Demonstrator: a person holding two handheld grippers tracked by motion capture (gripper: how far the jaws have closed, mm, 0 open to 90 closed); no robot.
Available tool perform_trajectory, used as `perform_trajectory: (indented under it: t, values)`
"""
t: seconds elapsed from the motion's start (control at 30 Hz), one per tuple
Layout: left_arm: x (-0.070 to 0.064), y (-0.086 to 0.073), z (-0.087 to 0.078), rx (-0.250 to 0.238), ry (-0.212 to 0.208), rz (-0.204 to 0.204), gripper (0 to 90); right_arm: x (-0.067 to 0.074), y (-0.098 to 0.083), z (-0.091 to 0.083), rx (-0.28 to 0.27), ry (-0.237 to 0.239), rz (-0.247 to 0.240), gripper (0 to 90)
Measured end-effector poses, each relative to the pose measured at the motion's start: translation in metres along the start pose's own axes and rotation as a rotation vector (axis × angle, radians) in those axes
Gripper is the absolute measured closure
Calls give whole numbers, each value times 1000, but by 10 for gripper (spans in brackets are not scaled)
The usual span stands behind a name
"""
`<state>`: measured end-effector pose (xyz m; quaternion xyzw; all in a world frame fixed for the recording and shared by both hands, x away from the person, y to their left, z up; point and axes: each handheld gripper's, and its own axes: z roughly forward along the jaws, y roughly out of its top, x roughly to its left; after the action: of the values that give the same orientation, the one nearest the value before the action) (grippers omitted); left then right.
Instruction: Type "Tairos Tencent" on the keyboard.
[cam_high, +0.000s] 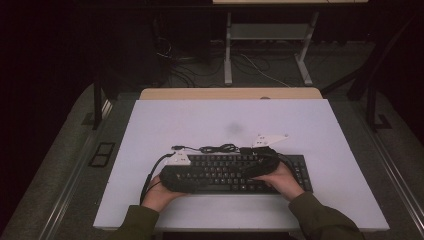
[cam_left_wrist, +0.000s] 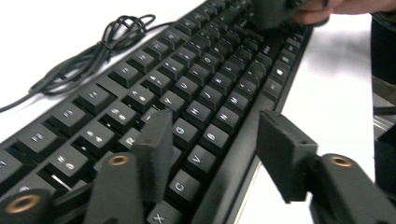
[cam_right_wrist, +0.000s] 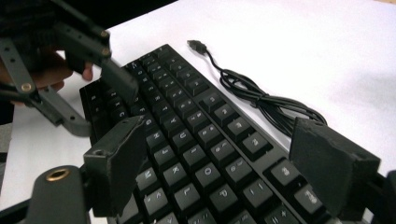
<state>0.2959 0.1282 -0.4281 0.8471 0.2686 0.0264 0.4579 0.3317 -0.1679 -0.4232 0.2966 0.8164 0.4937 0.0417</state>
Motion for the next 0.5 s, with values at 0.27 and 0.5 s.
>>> perform_trajectory:
  t: [0.27, 0.5]
  values:
    - [2, 4, -1, -18, 25, -8, 350, -1, -4, -10, 14, 14, 9, 246]
    - [5, 7, -1, -25, 40, -8, 316, 0, -9, -24, 26, 37, -3, 495]
